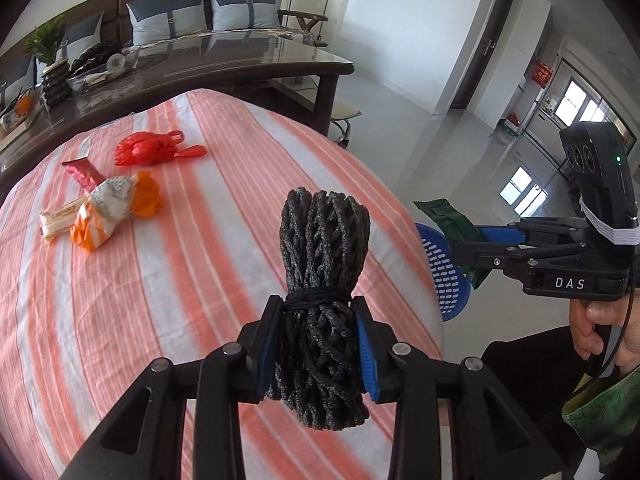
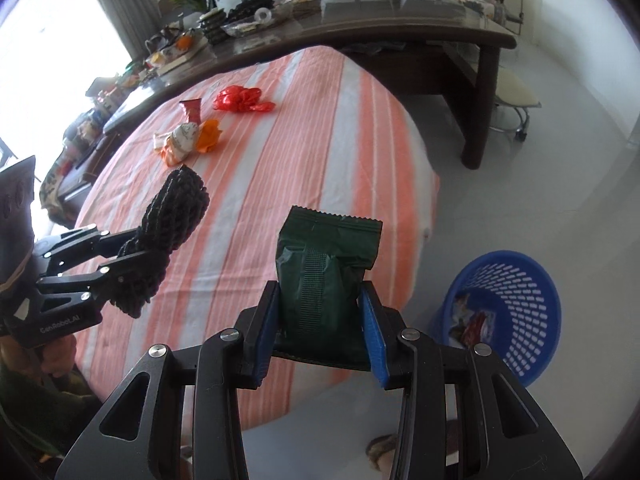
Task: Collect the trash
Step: 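Carry the rope bundle and green packet over the blue basket and open both tools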
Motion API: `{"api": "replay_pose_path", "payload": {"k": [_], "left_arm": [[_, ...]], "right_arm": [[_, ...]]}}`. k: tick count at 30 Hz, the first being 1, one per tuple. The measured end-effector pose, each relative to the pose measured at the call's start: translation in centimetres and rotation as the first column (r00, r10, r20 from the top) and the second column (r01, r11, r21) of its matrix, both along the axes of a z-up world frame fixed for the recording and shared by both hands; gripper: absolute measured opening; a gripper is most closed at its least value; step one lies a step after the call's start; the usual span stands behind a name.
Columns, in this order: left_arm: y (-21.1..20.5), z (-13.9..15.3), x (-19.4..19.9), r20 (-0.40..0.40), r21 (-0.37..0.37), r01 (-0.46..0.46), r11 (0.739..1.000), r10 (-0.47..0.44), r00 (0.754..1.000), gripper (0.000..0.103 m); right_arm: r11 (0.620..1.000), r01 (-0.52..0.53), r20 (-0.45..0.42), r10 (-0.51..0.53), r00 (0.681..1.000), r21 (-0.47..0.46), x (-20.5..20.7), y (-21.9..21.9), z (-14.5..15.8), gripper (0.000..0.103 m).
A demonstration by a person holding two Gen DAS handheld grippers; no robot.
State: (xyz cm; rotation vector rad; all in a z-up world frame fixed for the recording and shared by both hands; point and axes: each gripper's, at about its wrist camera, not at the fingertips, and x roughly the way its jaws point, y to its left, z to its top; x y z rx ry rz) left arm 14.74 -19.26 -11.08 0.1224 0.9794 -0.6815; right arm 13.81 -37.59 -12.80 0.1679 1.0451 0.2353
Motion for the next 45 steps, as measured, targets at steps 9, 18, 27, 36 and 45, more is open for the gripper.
{"api": "replay_pose_path", "payload": {"k": [9,18,27,36,45], "left_arm": [[-9.7,1.0,-0.3,0.014,-0.025,0.098,0.995,-0.098,0.995,0.035],[-18.7,-0.9,0.1,-0.029,-0.028,0.171,0.985,-0.172,0.985,0.035],[-25.9,-5.3,0.3,-0.088,-0.022,0.201,0.979,-0.202,0.975,0.035],[-29.6,-8.8,1.2,-0.127,-0.004,0.218,0.976,-0.217,0.968,0.036],[-31.2,-11.0,1.1,-0.133,-0.004,0.212,0.977,-0.210,0.969,0.062]], "right_arm": [[0.982,0.185,-0.002,-0.185,0.983,-0.024,-2.1,-9.7,-0.1,0.040],[0.937,0.347,-0.019,-0.348,0.937,-0.038,-2.5,-18.1,-2.3,0.040],[0.885,0.466,-0.058,-0.466,0.883,-0.009,-2.2,-24.0,-6.7,0.040],[0.873,0.488,-0.080,-0.486,0.870,0.011,-2.7,-26.9,-8.0,0.040],[0.865,0.499,-0.072,-0.495,0.866,0.059,-2.7,-28.5,-8.1,0.042]]}}
